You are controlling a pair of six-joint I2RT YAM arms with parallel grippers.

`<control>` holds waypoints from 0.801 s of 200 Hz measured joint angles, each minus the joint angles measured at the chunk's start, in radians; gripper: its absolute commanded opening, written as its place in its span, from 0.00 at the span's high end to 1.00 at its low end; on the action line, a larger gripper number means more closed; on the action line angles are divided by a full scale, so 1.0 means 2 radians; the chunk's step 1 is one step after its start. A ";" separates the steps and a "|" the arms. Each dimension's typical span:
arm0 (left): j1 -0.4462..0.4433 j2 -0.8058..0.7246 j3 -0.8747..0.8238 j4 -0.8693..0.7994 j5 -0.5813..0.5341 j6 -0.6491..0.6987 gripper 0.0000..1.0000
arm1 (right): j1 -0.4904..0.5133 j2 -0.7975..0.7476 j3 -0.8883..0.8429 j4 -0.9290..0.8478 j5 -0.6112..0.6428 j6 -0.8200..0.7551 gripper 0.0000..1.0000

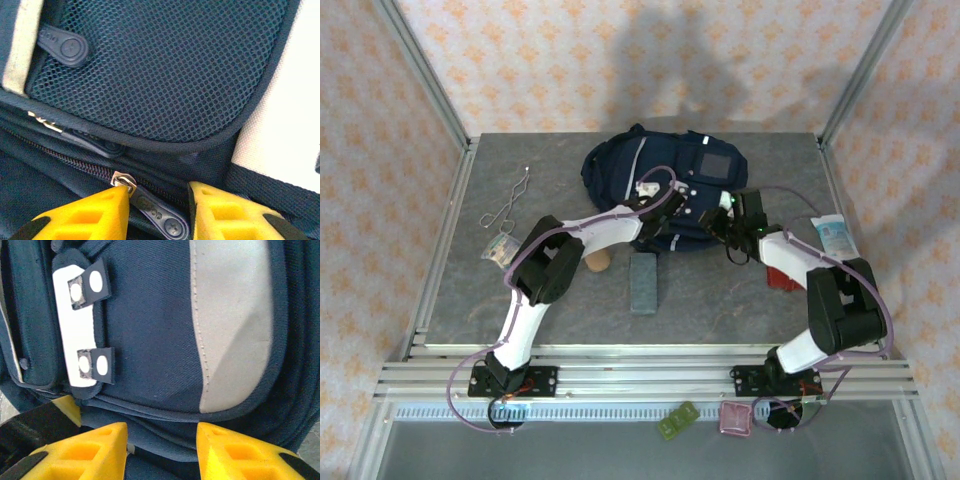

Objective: Pack books, pencil case, and school supplies into a backpack

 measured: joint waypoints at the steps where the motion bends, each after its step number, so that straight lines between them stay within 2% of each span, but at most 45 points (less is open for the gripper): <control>1: 0.000 0.000 0.000 0.000 0.000 0.000 0.73 | 0.000 0.000 0.000 0.000 0.000 0.001 0.60; 26: 0.004 -0.016 -0.017 0.000 0.000 0.000 0.80 | 0.000 0.003 -0.004 0.001 0.001 0.004 0.60; 51: 0.010 -0.029 -0.032 0.000 0.000 0.000 0.82 | 0.000 0.006 -0.004 0.004 0.001 0.007 0.60; 66: 0.013 -0.030 -0.034 0.000 0.000 0.001 0.81 | 0.000 0.006 -0.004 0.004 0.001 0.008 0.60; 93: 0.018 -0.030 -0.042 0.003 0.003 0.005 0.73 | 0.000 0.006 -0.004 0.004 0.001 0.009 0.61; 121: 0.027 -0.030 -0.044 0.010 0.020 0.008 0.74 | 0.000 0.006 -0.004 0.004 0.001 0.009 0.61; 137: 0.030 -0.030 -0.044 0.013 0.031 0.011 0.80 | 0.000 0.006 -0.004 0.006 0.001 0.011 0.61; 160: 0.033 -0.030 -0.044 0.019 0.044 0.017 0.80 | 0.000 0.006 -0.005 0.008 0.001 0.013 0.61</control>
